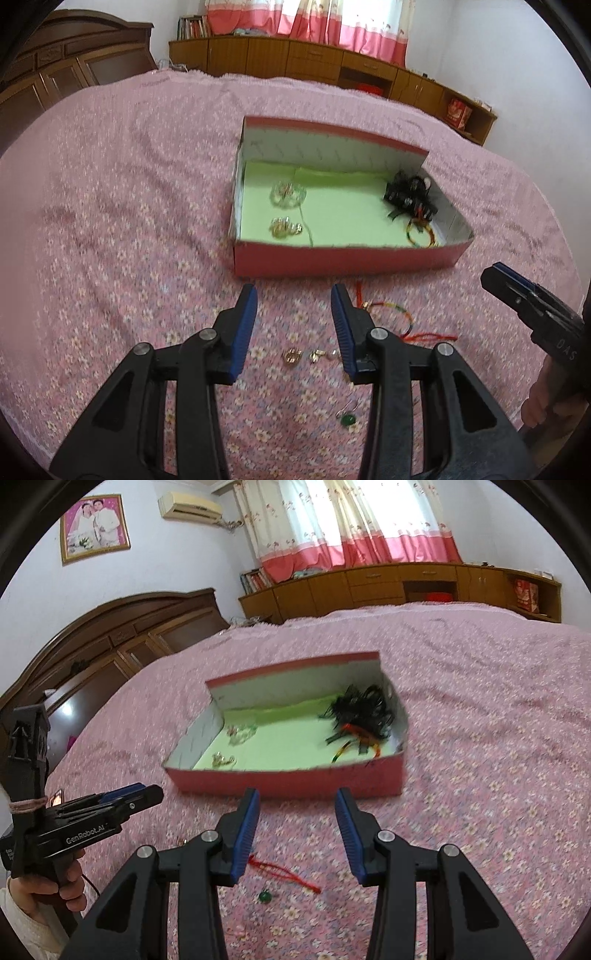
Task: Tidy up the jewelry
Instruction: 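Grasp the red string bracelet with the right tool while the left tool reaches for earrings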
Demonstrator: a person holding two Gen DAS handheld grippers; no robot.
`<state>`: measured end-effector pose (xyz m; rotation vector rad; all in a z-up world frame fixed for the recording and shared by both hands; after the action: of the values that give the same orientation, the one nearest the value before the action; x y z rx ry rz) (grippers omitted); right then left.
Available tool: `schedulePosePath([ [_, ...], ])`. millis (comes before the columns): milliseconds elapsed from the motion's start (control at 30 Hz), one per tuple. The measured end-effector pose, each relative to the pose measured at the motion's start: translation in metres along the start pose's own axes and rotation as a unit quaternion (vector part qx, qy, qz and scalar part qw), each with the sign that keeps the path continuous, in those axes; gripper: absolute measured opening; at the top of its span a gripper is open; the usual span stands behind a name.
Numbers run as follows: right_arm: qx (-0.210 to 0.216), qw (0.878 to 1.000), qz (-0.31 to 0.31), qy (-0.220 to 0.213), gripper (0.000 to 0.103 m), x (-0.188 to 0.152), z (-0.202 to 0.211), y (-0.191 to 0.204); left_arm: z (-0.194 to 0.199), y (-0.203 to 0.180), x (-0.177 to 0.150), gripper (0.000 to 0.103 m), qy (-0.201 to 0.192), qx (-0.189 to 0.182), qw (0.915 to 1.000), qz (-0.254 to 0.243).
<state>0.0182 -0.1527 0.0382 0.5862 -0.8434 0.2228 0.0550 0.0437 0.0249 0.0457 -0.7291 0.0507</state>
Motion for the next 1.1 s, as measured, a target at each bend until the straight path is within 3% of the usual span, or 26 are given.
schedulePosePath([
  [500, 0.029, 0.996, 0.0, 0.086, 0.044, -0.027, -0.057, 0.01, -0.022, 0.009, -0.024, 0.033, 0.054, 0.008, 0.9985, 0.0],
  [633, 0.03, 0.994, 0.0, 0.103, 0.032, -0.032, -0.071, 0.01, -0.025, 0.008, -0.029, 0.033, 0.062, -0.001, 0.9981, -0.001],
  [767, 0.031, 0.993, 0.003, 0.112, 0.01, -0.034, -0.076, 0.009, -0.024, 0.007, -0.032, 0.033, 0.065, -0.008, 0.9978, -0.004],
  [1100, 0.036, 0.997, 0.005, 0.065, 0.005, -0.021, -0.048, 0.005, -0.018, -0.001, -0.036, 0.033, 0.068, -0.025, 0.9973, -0.013],
])
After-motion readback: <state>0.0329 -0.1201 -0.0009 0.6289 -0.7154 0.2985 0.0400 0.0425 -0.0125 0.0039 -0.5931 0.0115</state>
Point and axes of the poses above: each gripper's, at about its wrist camera, not at the fingertips, and z roughly against the way its jaws point, y to its left, x to its top, the point moved 2 cm from there along -z, roughly the way its jaws point, and after that the axes turned 14 degrees about x, right-handed, at the moved point
